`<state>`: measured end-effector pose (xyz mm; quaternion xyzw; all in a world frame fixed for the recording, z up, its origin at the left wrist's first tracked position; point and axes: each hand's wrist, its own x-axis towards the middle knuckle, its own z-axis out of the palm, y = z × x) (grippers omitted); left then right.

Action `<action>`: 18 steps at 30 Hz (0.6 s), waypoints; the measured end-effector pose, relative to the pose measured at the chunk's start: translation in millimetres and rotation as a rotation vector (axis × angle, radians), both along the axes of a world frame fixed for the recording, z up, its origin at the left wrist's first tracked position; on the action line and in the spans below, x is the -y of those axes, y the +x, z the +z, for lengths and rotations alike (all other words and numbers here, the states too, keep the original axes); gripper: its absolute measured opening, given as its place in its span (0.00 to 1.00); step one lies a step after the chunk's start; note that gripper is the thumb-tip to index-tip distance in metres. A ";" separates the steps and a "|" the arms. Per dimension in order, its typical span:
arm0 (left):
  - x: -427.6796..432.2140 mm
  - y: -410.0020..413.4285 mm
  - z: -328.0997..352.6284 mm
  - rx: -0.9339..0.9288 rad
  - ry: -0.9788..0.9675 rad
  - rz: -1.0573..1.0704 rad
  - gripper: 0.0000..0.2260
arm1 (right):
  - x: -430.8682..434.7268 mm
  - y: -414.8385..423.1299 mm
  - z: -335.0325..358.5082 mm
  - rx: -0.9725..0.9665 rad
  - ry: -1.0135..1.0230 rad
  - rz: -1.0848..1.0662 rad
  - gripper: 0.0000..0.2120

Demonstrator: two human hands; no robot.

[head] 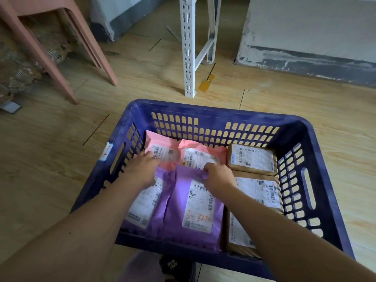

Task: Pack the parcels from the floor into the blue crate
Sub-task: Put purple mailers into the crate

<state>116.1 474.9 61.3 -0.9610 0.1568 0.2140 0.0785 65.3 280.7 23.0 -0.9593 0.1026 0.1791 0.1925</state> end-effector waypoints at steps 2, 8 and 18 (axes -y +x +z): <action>5.4 -4.6 -1.4 0.054 0.098 -0.090 0.23 | -4.9 -2.8 2.5 0.102 -0.163 0.157 0.21; 26.8 0.3 -0.5 -0.056 0.118 -0.112 0.23 | -13.4 -12.4 14.9 0.087 -0.148 0.351 0.29; 7.1 -16.2 -23.7 -0.310 0.248 -0.072 0.53 | -26.0 -27.7 -19.6 -0.128 -0.228 0.446 0.59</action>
